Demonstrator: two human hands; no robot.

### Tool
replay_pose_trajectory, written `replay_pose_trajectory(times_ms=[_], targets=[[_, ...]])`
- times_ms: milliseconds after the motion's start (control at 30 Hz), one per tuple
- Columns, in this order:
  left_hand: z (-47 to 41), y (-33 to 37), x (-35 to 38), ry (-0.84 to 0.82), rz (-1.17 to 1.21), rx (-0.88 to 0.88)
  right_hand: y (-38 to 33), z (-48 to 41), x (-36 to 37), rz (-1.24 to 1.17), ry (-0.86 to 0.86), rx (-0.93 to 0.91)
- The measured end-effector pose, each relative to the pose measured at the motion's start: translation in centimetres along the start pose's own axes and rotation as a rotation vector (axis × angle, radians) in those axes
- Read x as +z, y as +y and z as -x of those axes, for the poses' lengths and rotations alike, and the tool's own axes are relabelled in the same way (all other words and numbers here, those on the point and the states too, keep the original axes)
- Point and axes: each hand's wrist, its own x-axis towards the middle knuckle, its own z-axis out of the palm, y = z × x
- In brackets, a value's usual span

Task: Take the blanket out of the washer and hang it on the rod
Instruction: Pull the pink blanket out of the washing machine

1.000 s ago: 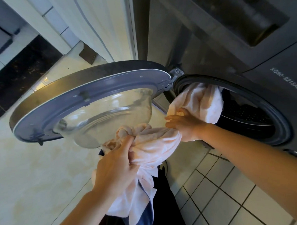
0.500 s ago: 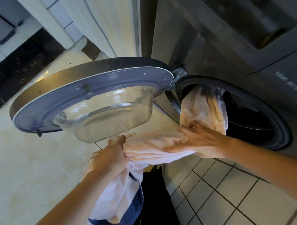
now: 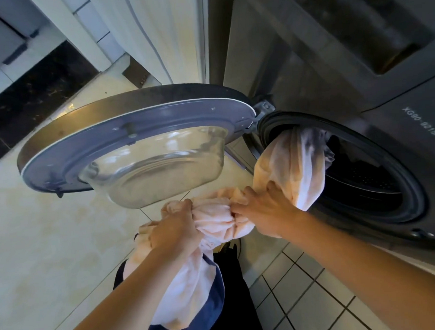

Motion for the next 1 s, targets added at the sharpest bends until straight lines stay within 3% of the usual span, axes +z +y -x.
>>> replay_pose_trajectory(times_ms=[233,433,633,733,833,1000], targets=[[0.4,1.6,-0.5,0.002,-0.047,-0.052,-3.4,1.1,-0.2,-0.218,0.201,0.150],[0.9,2.2,-1.6,-0.089,-0.003,0.044,-4.0,1.9,0.3,-0.342,0.284,0.190],[1.5,2.2,-2.0,-0.269,0.496,0.019,-4.1,1.6,0.4,-0.565,0.376,0.282],[1.7,2.3,-2.2,-0.337,0.748,-0.073,-3.9,1.5,-0.6,-0.850,0.420,0.285],[1.8,2.9,-2.2,-0.298,0.991,-0.103,-3.8,1.7,-1.6,-0.950,0.470,0.270],[2.1,4.9,-1.5,-0.188,1.102,-0.367,-4.6,1.9,-2.2,-1.209,0.512,0.290]])
